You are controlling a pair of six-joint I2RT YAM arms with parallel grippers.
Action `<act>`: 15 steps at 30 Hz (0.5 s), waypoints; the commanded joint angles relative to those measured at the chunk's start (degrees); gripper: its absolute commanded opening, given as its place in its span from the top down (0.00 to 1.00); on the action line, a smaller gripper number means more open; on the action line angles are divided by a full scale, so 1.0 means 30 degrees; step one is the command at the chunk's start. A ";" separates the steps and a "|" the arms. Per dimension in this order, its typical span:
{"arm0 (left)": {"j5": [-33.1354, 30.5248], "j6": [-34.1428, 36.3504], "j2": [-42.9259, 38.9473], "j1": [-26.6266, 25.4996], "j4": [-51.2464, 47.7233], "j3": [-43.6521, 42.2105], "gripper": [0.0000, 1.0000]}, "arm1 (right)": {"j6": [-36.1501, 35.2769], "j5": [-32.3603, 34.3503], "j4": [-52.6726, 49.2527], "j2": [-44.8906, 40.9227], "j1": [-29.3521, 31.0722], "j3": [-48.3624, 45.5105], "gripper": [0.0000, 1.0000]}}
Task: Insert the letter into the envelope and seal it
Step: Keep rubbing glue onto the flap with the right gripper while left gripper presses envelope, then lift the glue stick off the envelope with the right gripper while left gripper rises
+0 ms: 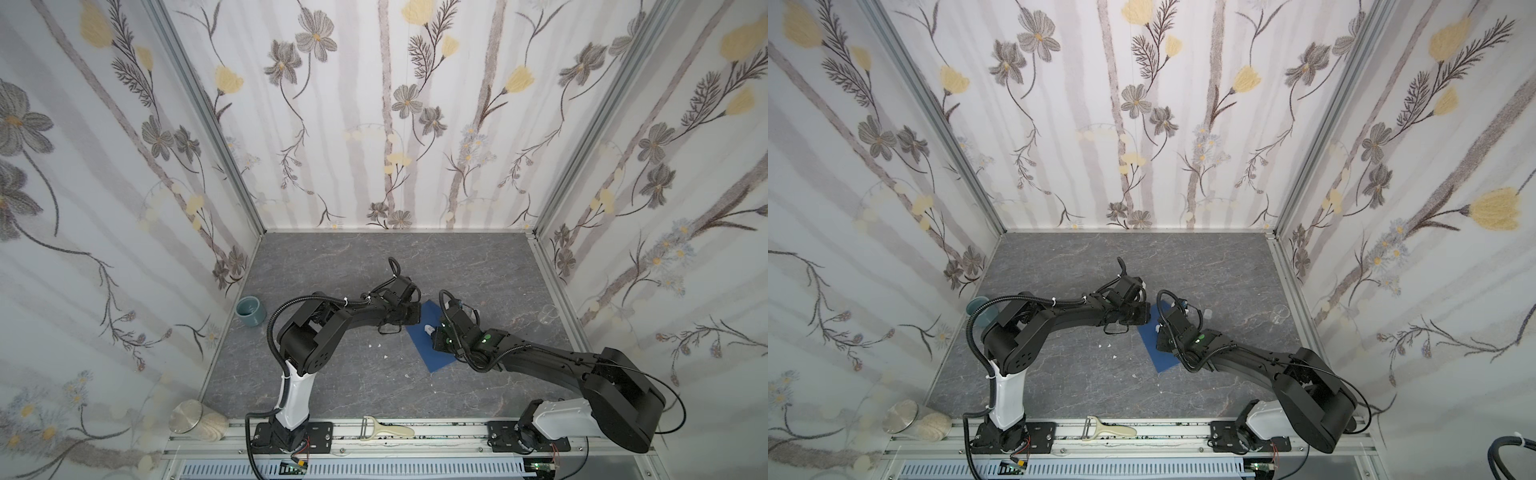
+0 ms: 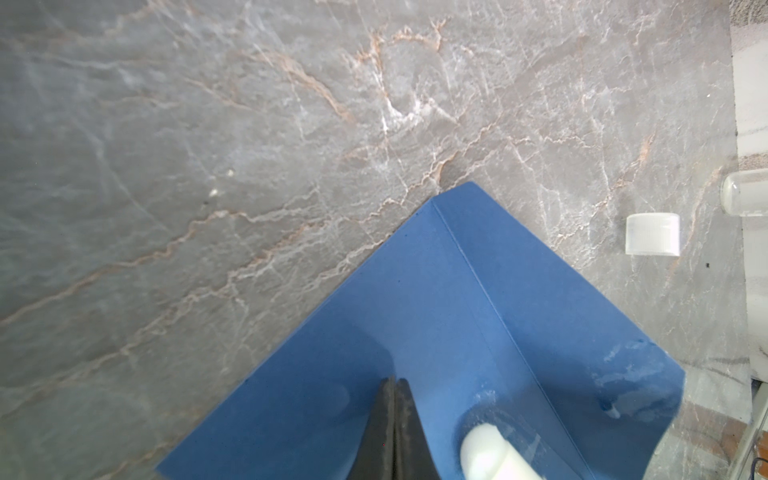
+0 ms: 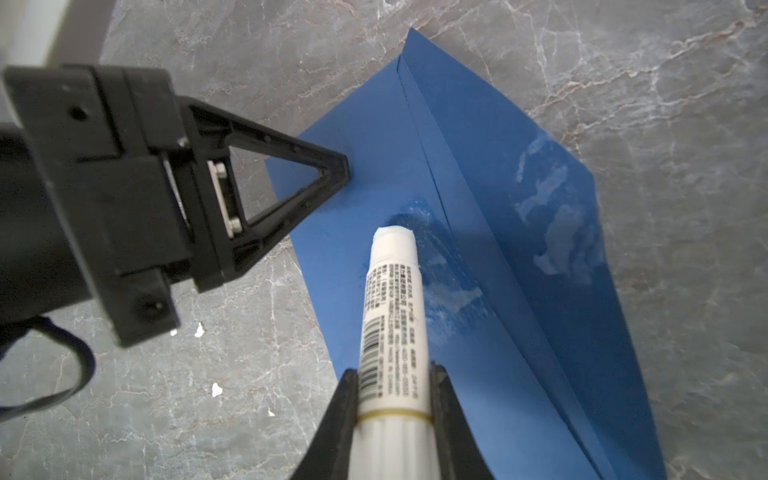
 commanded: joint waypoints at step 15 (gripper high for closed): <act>0.0478 0.2321 0.0708 0.0412 -0.0475 0.1719 1.00 | 0.0756 0.1288 -0.2006 -0.6130 -0.0084 -0.0284 1.00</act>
